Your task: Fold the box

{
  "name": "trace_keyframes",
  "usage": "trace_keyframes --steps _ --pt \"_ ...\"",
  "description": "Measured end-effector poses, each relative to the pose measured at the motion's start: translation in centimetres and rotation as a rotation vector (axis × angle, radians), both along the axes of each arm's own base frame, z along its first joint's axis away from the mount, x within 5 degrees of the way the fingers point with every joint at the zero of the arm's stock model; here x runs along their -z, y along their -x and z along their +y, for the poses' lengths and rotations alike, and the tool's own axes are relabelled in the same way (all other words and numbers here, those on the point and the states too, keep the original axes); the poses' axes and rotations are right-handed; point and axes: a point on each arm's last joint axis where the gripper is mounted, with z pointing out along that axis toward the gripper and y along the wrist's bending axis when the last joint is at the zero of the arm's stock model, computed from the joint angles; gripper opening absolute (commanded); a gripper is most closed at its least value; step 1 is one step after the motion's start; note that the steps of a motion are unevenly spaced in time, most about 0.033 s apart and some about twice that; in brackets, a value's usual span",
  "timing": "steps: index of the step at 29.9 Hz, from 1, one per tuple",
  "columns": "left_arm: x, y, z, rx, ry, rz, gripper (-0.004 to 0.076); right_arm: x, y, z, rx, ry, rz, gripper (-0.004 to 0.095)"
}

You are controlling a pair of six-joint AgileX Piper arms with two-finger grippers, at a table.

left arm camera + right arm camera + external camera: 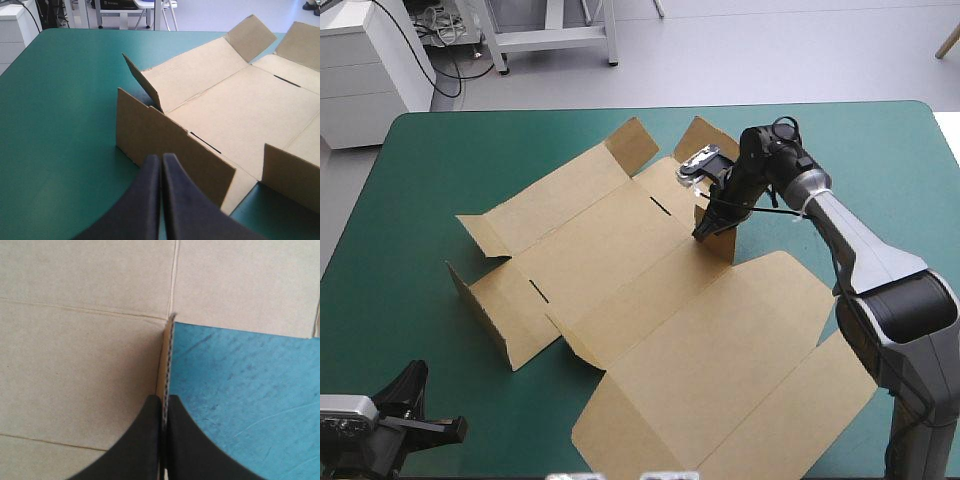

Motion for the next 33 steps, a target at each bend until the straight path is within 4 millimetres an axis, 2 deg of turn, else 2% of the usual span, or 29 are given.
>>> trace_keyframes --steps 6,14,21,26,29,33 --pt "0.0 0.0 0.0 0.000 0.000 -0.001 -0.0008 -1.4 0.5 2.4 -0.207 0.133 -0.138 -0.0020" --pt "0.0 0.0 0.0 0.000 0.000 0.000 -0.0008 -3.1 0.7 4.5 -0.464 0.170 -0.281 -0.0022" --pt "0.0 0.0 0.0 0.000 0.000 0.000 -0.0008 -2.7 0.8 5.2 -0.629 0.179 -0.311 -0.0022" --pt "0.0 0.0 0.0 0.000 0.000 0.000 -0.0008 -1.4 0.2 6.0 -0.694 0.149 -0.319 -0.0022" --pt "0.0 0.0 0.0 0.000 0.000 0.000 -0.0008 -0.6 0.0 6.8 -0.713 0.146 -0.332 -0.0022" --pt "0.0 0.0 0.0 0.000 0.000 0.000 -0.0008 -0.6 0.2 8.2 -0.746 0.144 -0.376 -0.0022"
